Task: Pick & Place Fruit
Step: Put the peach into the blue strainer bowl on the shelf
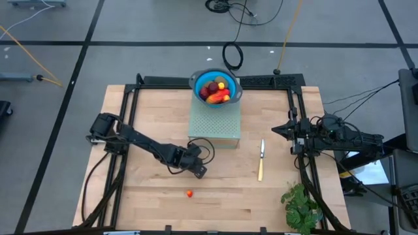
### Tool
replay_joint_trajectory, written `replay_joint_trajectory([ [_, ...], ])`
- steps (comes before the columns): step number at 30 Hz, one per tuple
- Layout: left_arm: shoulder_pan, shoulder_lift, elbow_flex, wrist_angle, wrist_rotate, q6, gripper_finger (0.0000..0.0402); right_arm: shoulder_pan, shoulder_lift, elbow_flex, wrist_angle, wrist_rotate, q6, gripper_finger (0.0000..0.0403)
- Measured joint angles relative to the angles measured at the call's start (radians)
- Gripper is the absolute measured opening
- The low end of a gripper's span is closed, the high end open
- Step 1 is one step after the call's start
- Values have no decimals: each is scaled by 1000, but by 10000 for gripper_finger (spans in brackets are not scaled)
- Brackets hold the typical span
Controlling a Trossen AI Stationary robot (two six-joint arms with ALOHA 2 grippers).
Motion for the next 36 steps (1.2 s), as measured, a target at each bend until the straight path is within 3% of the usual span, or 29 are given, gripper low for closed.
replay_joint_trajectory([
  [15,6,-234,-3,-9,-8,22,124,0,0,0,0,0,-8,0],
  [27,52,-438,0,147,-19,-262,124,0,0,0,-1,0,-6,0],
  [36,69,-464,-1,278,90,-464,124,0,0,0,-1,0,-4,0],
])
